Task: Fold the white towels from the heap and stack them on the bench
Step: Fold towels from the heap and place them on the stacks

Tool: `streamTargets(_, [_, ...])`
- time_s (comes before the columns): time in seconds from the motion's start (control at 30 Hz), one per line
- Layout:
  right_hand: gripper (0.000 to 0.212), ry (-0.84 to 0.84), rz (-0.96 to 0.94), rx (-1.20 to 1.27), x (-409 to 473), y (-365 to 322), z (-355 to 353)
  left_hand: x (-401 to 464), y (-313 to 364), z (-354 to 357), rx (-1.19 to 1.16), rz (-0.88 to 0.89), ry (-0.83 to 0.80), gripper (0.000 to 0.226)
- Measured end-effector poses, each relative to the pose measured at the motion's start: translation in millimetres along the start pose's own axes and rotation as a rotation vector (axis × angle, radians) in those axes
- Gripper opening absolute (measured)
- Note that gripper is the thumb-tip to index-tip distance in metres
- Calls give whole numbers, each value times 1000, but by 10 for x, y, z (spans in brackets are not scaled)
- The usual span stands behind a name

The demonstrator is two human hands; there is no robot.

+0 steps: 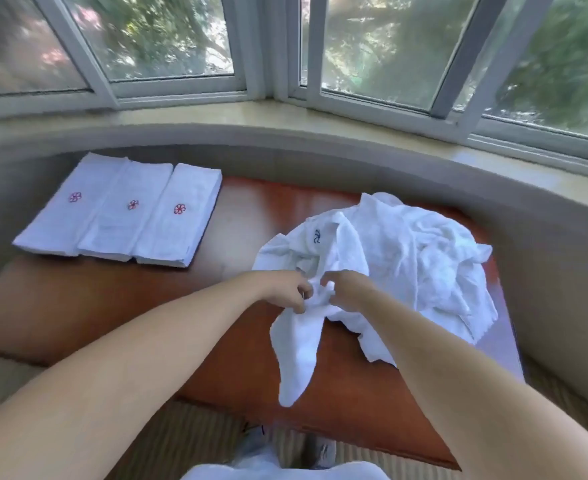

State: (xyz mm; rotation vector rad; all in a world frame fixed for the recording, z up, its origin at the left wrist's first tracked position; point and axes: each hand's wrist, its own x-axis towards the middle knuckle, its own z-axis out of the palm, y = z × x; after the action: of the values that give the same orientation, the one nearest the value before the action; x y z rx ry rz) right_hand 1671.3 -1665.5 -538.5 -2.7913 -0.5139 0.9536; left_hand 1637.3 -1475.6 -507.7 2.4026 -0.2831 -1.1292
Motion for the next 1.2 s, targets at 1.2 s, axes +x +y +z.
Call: streamTargets(1.2, [24, -117, -140, 37, 363, -407, 691, -861, -1073, 1292, -608, -455, 316, 20])
